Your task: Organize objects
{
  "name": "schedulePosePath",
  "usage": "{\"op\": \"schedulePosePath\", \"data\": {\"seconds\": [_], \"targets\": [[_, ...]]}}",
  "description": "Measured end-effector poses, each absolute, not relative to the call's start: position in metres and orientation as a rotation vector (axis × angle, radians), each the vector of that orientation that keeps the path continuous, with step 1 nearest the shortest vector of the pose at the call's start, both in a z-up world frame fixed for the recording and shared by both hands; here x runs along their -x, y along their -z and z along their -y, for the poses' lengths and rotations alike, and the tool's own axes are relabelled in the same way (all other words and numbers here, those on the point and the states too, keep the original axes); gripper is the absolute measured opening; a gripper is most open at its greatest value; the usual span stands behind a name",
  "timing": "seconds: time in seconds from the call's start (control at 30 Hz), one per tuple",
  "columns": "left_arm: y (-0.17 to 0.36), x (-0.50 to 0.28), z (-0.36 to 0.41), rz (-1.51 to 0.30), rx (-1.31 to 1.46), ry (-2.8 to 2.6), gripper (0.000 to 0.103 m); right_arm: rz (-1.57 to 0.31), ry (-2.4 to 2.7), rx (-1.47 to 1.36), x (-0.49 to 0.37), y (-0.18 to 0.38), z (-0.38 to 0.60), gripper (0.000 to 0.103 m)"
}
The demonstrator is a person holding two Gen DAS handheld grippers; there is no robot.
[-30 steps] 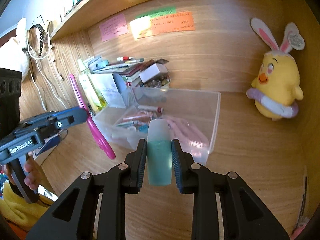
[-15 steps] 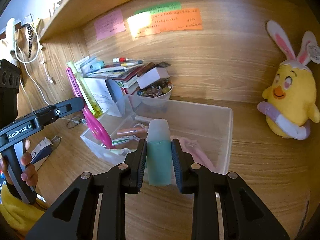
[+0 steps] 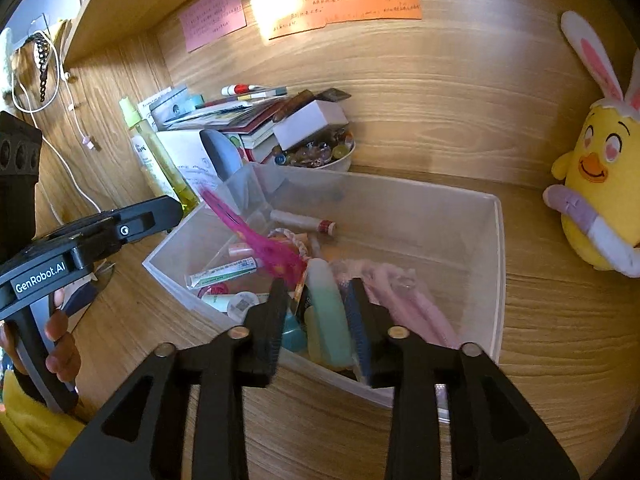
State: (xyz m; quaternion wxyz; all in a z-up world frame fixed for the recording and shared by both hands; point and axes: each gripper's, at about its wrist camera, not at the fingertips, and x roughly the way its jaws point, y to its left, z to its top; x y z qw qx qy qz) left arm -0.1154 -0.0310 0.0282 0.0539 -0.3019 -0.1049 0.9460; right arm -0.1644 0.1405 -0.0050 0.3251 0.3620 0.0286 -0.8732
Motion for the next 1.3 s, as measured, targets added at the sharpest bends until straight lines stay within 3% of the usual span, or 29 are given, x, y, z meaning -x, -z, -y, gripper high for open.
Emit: {"op": "schedulePosePath", "data": {"seconds": [0.17,0.37,0.6,0.77,0.83,0.97,1.1,1.3], "targets": [[-0.03,0.107,0.027,0.311,0.912,-2.874,0.03,-0.072,2.309,-0.92,0.157,-0.002,-0.145,0.038],[-0.029,0.095,0.02,0.293,0.912,-2.887,0.035,-0.068,2.312,-0.898,0.144,-0.007,-0.152,0.041],[-0.027,0.076,0.013,0.247,0.904,-2.937,0.049,-0.055,2.349,-0.871,0.128,-0.012,-0.167,0.052],[-0.027,0.059,0.004,0.18,0.876,-3.002,0.074,-0.041,2.374,-0.855,0.117,-0.015,-0.177,0.057],[-0.027,0.054,0.002,0.169,0.865,-3.02,0.082,-0.036,2.385,-0.842,0.112,-0.016,-0.18,0.065],[-0.025,0.044,-0.001,0.188,0.855,-3.038,0.094,-0.034,2.406,-0.818,0.101,-0.019,-0.185,0.072],[-0.021,0.038,-0.002,0.215,0.851,-3.042,0.098,-0.045,2.43,-0.795,0.091,-0.019,-0.188,0.083],[-0.011,0.034,-0.005,0.239,0.892,-3.026,0.099,-0.06,2.437,-0.789,0.078,-0.012,-0.191,0.086]]}}
